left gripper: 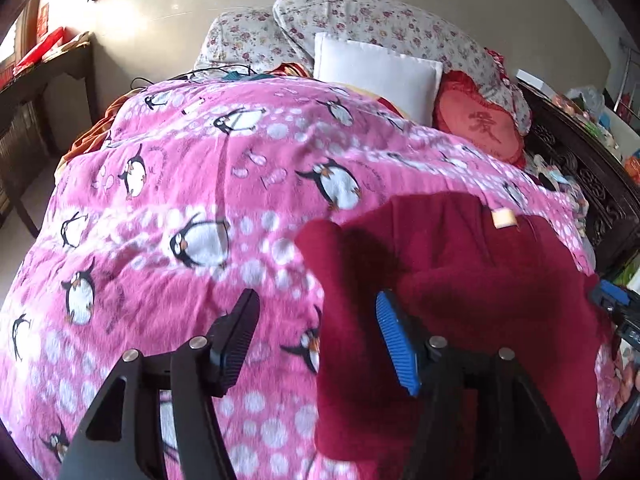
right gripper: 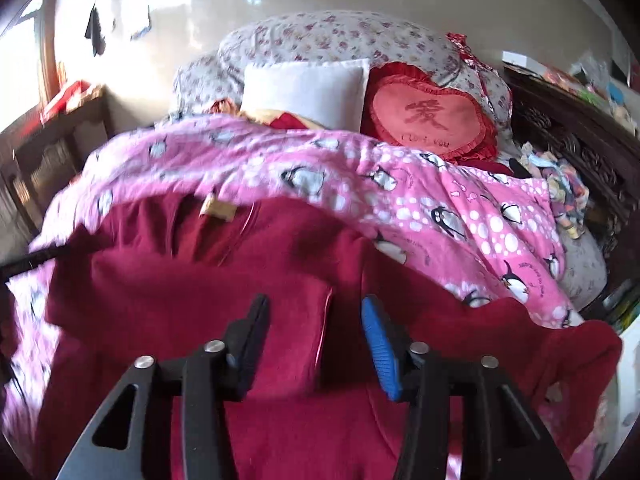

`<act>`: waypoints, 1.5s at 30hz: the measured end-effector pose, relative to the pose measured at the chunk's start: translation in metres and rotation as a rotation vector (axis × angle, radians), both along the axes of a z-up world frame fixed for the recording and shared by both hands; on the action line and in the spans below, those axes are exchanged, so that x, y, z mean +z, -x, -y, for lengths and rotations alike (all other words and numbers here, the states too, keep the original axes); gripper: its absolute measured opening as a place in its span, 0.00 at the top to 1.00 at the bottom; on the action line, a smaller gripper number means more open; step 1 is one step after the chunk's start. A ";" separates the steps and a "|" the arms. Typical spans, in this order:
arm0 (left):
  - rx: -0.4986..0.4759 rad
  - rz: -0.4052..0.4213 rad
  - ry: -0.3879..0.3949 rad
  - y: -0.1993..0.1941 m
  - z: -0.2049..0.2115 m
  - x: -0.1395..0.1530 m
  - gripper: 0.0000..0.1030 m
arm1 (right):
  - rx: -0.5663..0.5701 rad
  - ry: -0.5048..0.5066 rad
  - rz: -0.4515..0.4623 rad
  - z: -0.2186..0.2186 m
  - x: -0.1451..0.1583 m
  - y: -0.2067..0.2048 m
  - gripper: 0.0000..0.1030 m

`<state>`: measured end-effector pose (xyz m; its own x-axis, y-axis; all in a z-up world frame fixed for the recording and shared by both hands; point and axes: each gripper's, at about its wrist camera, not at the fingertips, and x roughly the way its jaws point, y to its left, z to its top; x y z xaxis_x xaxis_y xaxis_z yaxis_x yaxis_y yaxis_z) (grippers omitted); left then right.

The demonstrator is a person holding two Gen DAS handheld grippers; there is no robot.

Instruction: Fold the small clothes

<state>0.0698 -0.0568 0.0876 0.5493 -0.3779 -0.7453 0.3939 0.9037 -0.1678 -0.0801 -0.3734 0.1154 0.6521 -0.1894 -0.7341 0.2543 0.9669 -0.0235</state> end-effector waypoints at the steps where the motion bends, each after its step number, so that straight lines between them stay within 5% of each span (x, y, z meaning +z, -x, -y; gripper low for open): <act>1: -0.008 -0.004 -0.006 0.004 0.002 -0.002 0.42 | -0.003 -0.025 -0.010 0.002 -0.005 -0.001 0.39; 3: -0.024 -0.007 -0.030 0.011 0.007 -0.008 0.41 | 0.012 -0.106 -0.037 0.008 -0.022 -0.006 0.40; 5: -0.021 -0.007 -0.058 0.014 0.011 -0.012 0.41 | 0.017 -0.085 -0.043 0.008 -0.030 -0.009 0.91; 8: -0.021 -0.005 -0.060 0.014 0.014 -0.012 0.41 | 0.015 -0.136 0.024 0.017 -0.017 0.003 0.93; 10: -0.013 0.001 -0.041 0.014 0.014 -0.008 0.41 | -0.004 -0.081 0.044 0.018 -0.009 0.010 0.93; 15: -0.013 0.005 -0.047 0.011 0.029 -0.011 0.34 | -0.061 -0.095 0.012 0.038 -0.020 0.014 0.93; 17: -0.002 -0.008 -0.076 0.007 0.039 -0.019 0.34 | -0.083 -0.109 -0.015 0.043 -0.028 0.011 0.86; 19: 0.010 -0.023 -0.096 0.003 0.044 -0.025 0.34 | -0.133 -0.087 -0.011 0.047 -0.025 0.017 0.65; 20: 0.016 -0.029 -0.101 0.001 0.046 -0.029 0.34 | -0.143 -0.075 0.007 0.046 -0.020 0.021 0.63; 23: 0.021 -0.038 -0.115 -0.004 0.051 -0.036 0.34 | -0.091 -0.053 0.037 0.035 -0.008 0.030 0.63; 28: 0.030 -0.044 -0.122 -0.001 0.055 -0.037 0.34 | -0.047 -0.013 -0.057 0.021 -0.039 0.014 0.65; 33: 0.002 -0.015 -0.133 0.022 0.053 -0.015 0.34 | -0.100 -0.161 0.025 0.046 -0.017 0.047 0.62; 35: -0.013 -0.003 -0.112 0.029 0.052 -0.005 0.33 | -0.173 -0.209 0.075 0.067 -0.007 0.077 0.35; 37: -0.022 0.014 -0.085 0.037 0.050 0.005 0.30 | -0.250 -0.254 0.113 0.089 -0.005 0.103 0.22; 42: -0.067 0.011 -0.046 0.051 0.056 0.017 0.30 | -0.444 -0.350 0.128 0.137 -0.014 0.161 0.22; 45: -0.089 0.019 -0.054 0.056 0.062 0.018 0.30 | -0.439 -0.477 0.173 0.149 -0.021 0.188 0.22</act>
